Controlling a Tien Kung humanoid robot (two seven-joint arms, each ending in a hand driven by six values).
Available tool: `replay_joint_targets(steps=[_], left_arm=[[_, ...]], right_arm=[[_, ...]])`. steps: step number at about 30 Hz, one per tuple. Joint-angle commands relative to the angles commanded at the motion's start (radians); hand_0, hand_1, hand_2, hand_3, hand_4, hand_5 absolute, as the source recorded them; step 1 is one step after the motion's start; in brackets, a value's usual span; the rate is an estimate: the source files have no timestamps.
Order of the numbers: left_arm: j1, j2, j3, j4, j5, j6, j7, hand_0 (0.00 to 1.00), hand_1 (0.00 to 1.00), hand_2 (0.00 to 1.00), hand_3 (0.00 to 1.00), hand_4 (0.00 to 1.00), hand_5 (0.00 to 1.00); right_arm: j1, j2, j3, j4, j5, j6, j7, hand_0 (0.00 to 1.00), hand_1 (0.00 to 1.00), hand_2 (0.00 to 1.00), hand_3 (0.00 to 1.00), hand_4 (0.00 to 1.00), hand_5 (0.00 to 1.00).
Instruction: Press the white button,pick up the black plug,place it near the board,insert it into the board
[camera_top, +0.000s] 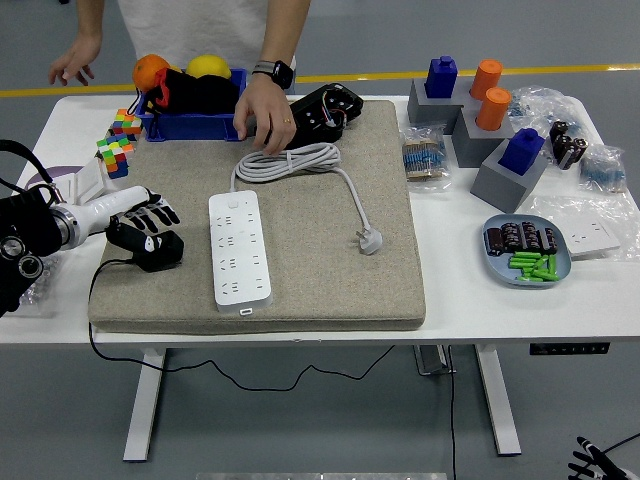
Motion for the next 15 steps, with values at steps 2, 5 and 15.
replay_joint_targets(steps=[2,5,15], left_arm=[[0.016,-0.002,-0.019,-0.002,0.014,0.004,-0.003,0.905,0.939,0.871,0.854,0.998,0.205],[0.033,-0.004,-0.044,-0.006,0.021,0.015,-0.015,0.865,0.911,0.852,0.88,0.998,0.179],[0.051,-0.017,-0.062,0.02,0.024,0.055,-0.068,0.858,0.906,0.854,0.887,0.998,0.18]], right_arm=[[0.0,0.001,0.0,0.0,0.0,0.001,0.0,0.863,0.709,0.694,0.682,0.761,0.611],[-0.001,0.001,0.003,-0.001,-0.002,0.002,0.0,0.863,0.709,0.694,0.682,0.761,0.61],[-0.003,0.004,0.0,-0.003,0.0,0.001,-0.001,0.863,0.709,0.694,0.682,0.761,0.611]])
